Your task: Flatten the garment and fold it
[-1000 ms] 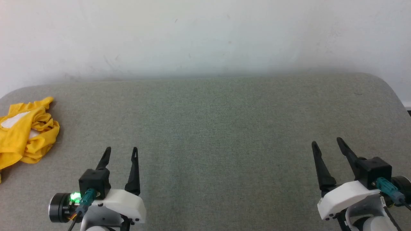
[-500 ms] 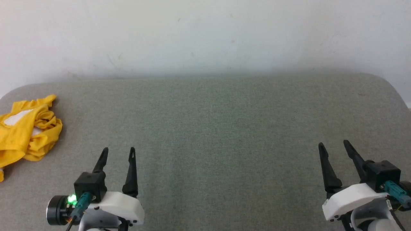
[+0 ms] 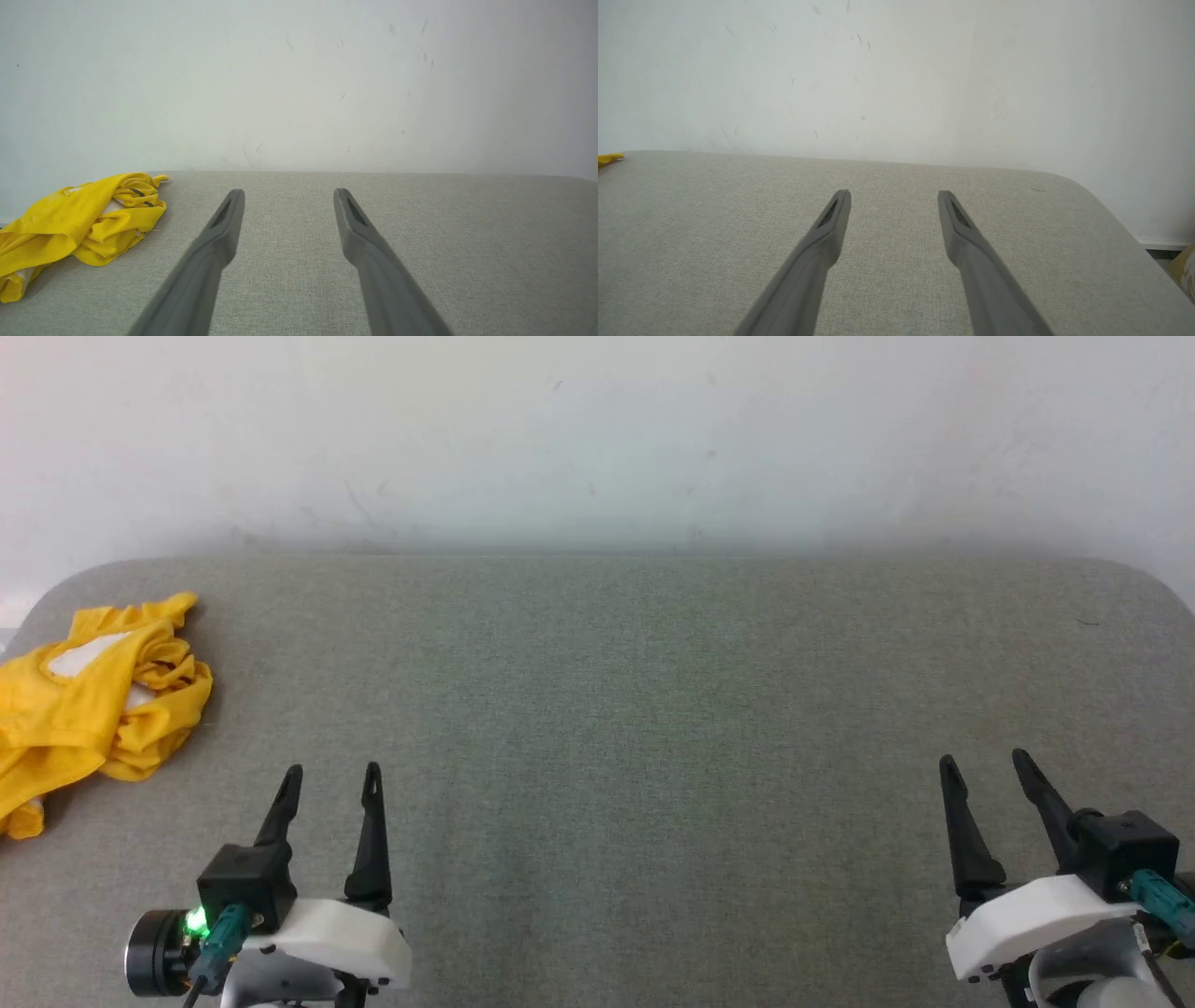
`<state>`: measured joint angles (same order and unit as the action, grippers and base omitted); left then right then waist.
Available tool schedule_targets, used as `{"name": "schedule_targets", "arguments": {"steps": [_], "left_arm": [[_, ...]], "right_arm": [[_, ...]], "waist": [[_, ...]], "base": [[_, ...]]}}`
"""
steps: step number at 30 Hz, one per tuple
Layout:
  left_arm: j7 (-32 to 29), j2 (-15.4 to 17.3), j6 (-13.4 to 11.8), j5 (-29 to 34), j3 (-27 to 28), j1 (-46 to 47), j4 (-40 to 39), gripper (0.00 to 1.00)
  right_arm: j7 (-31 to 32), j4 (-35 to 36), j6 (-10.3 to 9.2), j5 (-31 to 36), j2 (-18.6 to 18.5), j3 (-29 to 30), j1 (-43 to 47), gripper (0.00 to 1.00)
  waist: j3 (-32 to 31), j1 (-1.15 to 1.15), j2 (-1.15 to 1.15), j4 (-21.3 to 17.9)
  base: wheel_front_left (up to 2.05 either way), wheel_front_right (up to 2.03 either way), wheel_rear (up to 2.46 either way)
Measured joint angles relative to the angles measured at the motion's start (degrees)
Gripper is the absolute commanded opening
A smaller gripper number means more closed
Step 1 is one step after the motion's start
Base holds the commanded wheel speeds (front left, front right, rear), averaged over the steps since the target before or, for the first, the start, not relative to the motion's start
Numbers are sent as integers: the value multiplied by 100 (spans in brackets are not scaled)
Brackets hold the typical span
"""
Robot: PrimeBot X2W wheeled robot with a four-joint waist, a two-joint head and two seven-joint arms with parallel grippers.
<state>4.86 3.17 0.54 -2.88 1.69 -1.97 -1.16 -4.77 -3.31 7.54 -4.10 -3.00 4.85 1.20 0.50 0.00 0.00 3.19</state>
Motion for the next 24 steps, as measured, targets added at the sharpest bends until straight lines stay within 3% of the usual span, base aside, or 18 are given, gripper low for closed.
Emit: {"name": "schedule_targets", "arguments": {"steps": [24], "left_arm": [[281,-1,-1,-160,60,-184,5,100]], "right_arm": [[-291,-204,0,9,1,-200,25,100]], "waist": [[-74,0,0,942]], "base": [[0,0,0]]}}
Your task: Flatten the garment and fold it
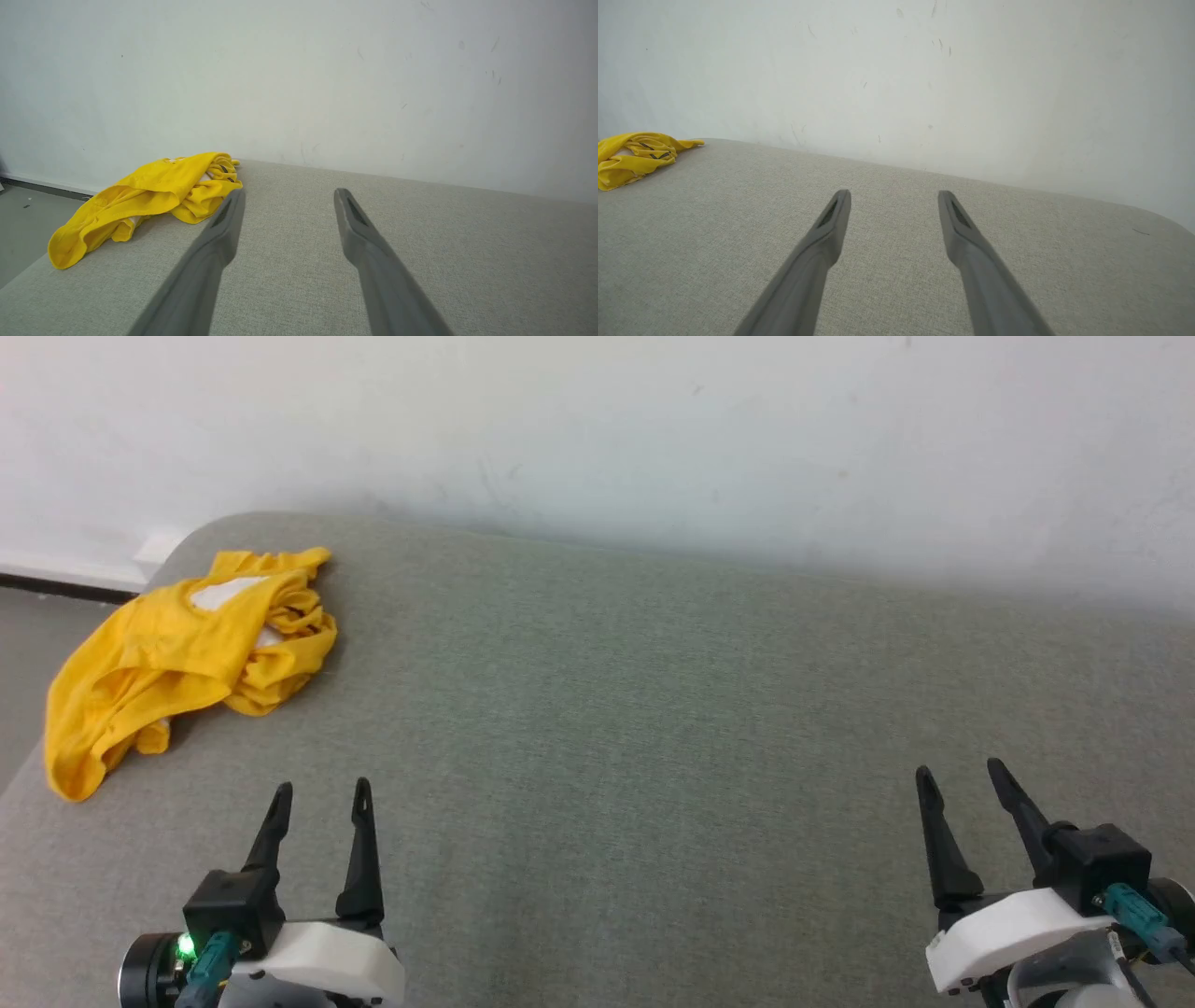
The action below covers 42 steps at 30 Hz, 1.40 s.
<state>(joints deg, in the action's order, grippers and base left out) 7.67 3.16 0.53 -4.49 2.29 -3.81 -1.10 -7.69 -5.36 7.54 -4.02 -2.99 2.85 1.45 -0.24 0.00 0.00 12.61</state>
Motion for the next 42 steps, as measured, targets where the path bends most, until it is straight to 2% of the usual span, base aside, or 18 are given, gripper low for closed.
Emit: {"name": "schedule_targets", "arguments": {"steps": [42], "left_arm": [[501,-1,-10,-428,138,-408,-5,100]], "right_arm": [[-301,-501,0,-98,3,-302,-7,100]], "waist": [[-68,0,0,2248]], "base": [[0,0,0]]}}
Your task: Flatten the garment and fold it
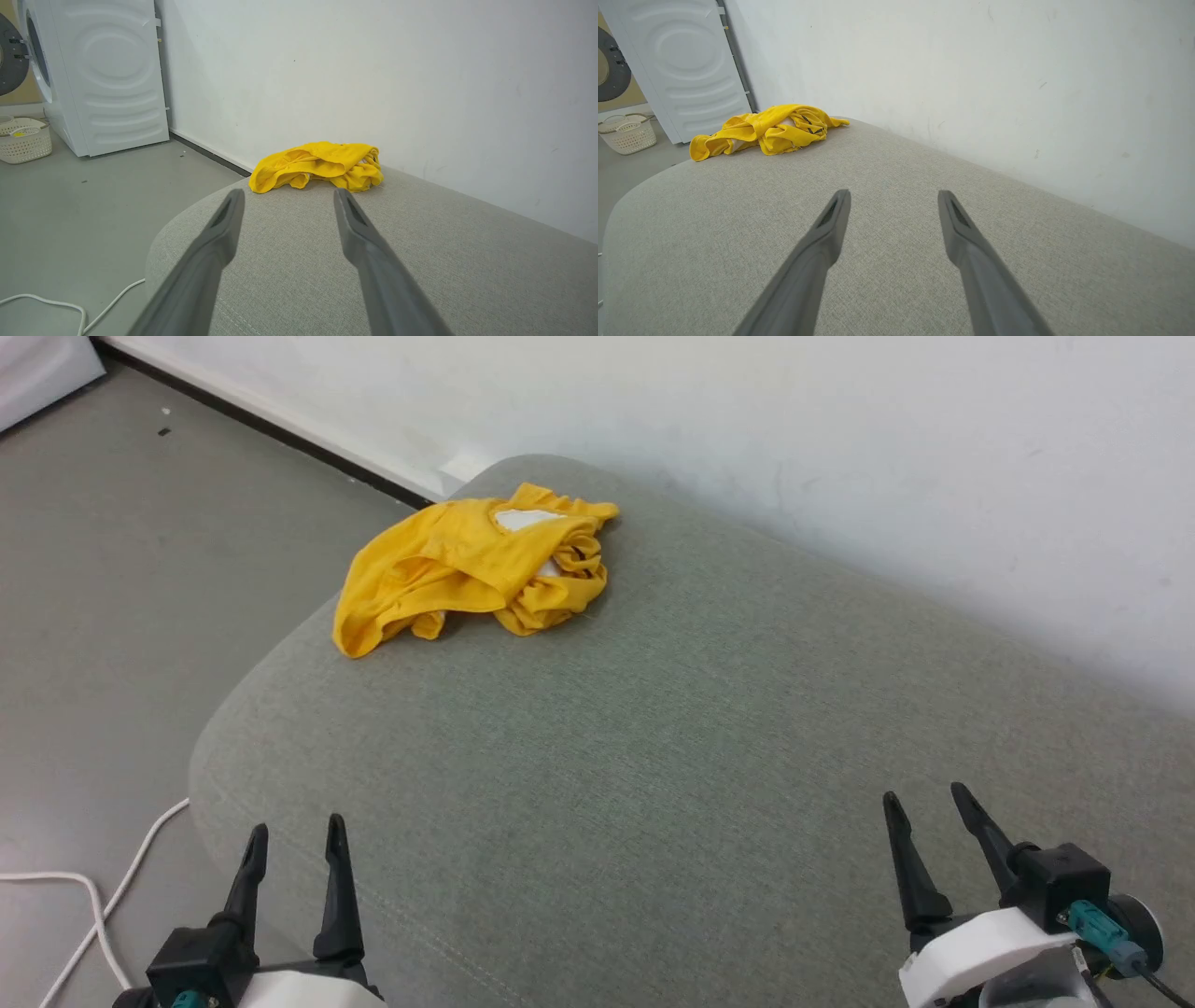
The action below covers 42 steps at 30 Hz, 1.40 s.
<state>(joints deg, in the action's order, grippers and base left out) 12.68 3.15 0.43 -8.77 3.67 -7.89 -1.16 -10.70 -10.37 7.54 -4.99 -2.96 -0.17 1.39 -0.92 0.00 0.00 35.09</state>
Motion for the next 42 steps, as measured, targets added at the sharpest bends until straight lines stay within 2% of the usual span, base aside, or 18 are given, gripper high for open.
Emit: {"name": "schedule_targets", "arguments": {"steps": [8,15,17,23,27,34,38,42], "left_arm": [[90,0,-4,-147,-9,-49,-23,100],[180,-4,3,-692,-22,-13,-575,100],[197,54,89,-699,-33,70,-723,100],[-169,325,198,-866,14,934,-1277,100],[-521,569,202,-924,82,1714,-1319,100],[-1009,981,200,-942,170,3283,-662,100],[-1129,1150,257,-1077,171,4153,53,100],[-1299,1482,411,-1143,132,4887,907,100]], "right_arm": [[-45,-26,0,-4,0,19,2,100],[-59,-53,0,-7,0,46,3,100],[-59,-47,0,-4,1,66,3,100],[-34,53,0,62,2,156,-1,100],[49,171,0,159,1,183,-25,100],[328,644,0,488,4,235,-171,100],[555,1077,0,712,7,191,-283,100],[802,1507,0,923,7,25,-413,100]], "waist": [[-60,0,0,256],[-26,0,0,413],[0,0,0,452],[149,0,0,445],[282,0,0,425],[627,-1,0,353],[886,-1,0,273],[1164,-2,0,142]], "base": [[0,0,0],[0,0,0],[0,0,0],[0,0,0],[0,0,0],[0,0,0],[0,0,0],[0,0,0]]}}
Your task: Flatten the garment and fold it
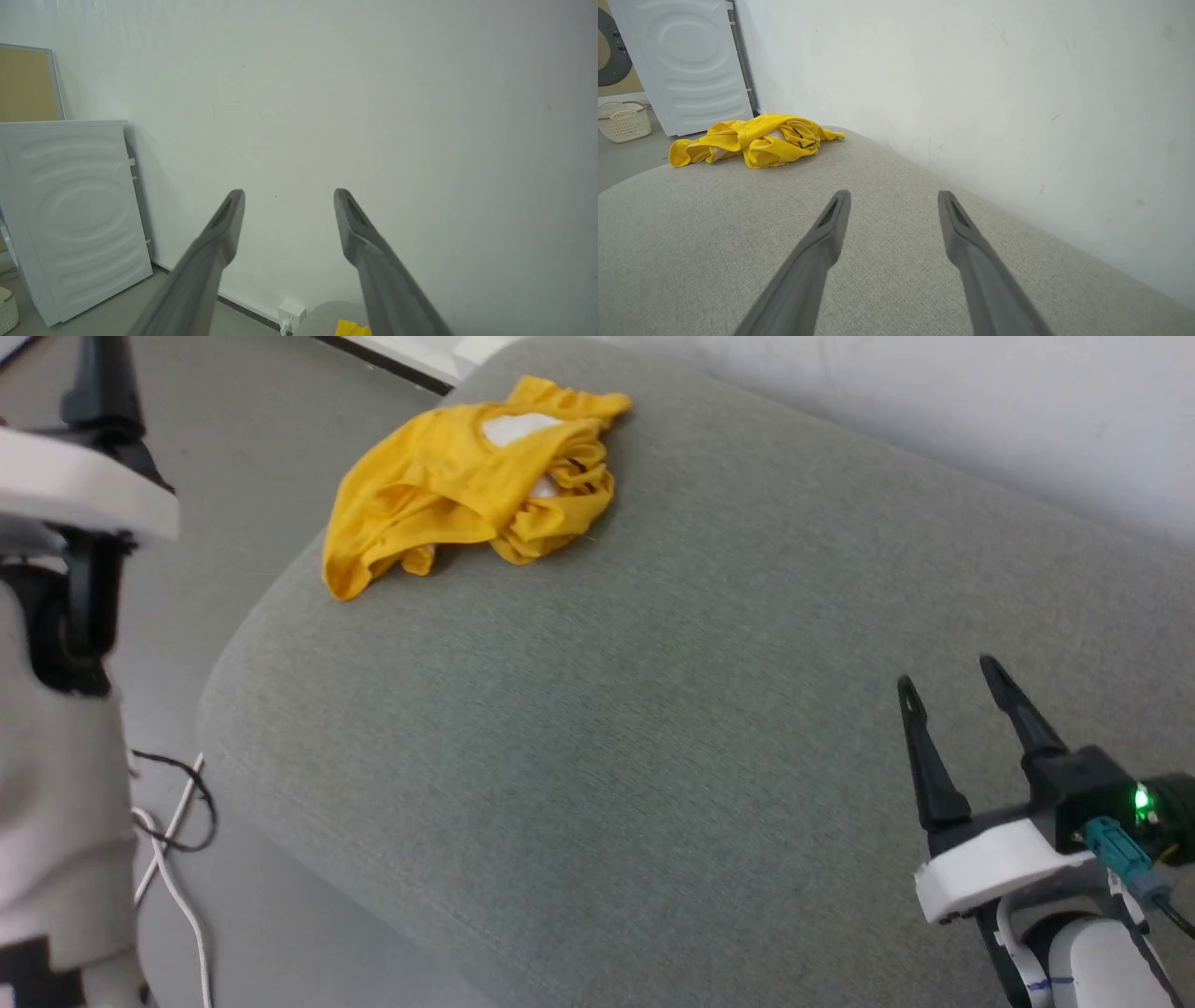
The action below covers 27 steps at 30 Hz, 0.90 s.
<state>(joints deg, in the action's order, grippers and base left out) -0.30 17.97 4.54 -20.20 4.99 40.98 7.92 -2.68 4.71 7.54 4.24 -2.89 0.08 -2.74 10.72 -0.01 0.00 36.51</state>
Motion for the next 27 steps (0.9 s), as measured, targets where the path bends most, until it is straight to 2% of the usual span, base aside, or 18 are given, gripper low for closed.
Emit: {"name": "schedule_targets", "arguments": {"steps": [8,12,19,27], "left_arm": [[-514,735,246,-334,-268,1078,1815,100],[-606,1006,250,-684,-525,1422,2441,100],[-783,1404,255,-1705,-1641,1584,2724,100],[-1184,1724,255,-2853,-2604,1604,2934,100]], "right_arm": [[505,794,0,434,9,-394,-203,100],[694,1132,0,591,8,-534,-232,100],[984,1659,0,839,9,-758,-312,100],[1285,2091,0,1067,9,-896,-319,100]], "waist": [[572,0,0,-380],[852,0,0,-597],[1330,0,0,-949],[1834,0,0,-1278]], "base": [[0,0,0],[0,0,0],[0,0,0],[0,0,0]]}}
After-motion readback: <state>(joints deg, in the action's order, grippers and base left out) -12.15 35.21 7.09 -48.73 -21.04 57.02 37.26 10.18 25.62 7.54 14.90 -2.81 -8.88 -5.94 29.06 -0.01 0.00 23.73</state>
